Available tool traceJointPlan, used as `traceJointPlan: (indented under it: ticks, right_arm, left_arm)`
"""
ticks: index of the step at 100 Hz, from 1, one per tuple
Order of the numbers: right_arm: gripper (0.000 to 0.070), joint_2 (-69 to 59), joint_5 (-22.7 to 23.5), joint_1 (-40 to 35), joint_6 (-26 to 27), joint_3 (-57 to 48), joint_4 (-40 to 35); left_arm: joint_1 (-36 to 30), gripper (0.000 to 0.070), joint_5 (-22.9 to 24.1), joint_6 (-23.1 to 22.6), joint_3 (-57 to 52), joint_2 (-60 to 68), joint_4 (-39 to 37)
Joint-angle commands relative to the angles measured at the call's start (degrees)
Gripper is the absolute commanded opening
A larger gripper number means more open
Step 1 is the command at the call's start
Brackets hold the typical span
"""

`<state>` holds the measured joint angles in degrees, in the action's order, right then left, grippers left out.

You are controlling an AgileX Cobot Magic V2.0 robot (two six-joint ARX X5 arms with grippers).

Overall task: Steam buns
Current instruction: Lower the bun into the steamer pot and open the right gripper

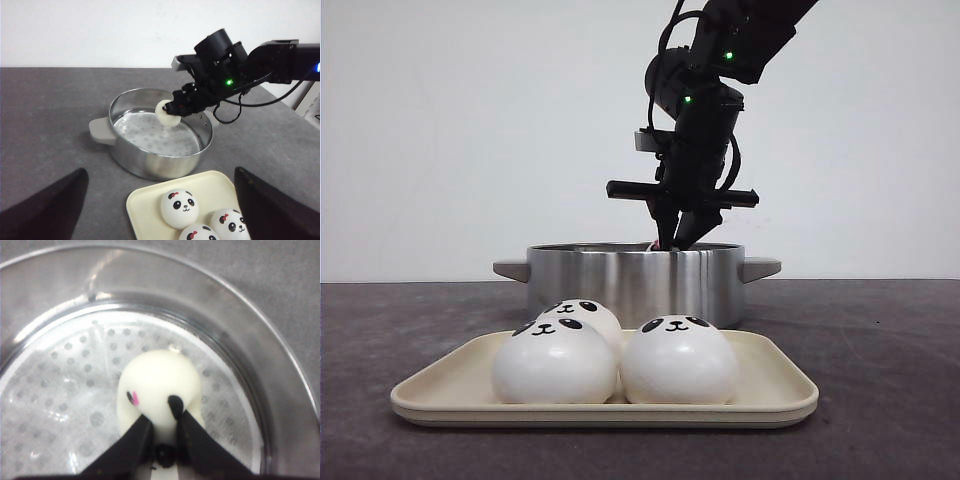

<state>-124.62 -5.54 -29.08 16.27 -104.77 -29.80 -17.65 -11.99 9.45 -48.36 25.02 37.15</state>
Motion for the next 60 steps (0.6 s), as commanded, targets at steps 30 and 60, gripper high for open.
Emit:
traceJointPlan:
  ticks: [30,60]
  right_arm:
    - [0.0350,-1.3,-2.2,-0.3,-0.6,-1.0,-0.1]
    - [0.0048,3.1,-1.7,-0.4,-1.5,-3.8,-7.3]
  left_arm:
    - [-0.2,0.0557,0.4,-1.9,-0.4,0.0,-0.7]
    - [-0.2,0.0550,0.3,0.5,-0.4,0.3,1.1]
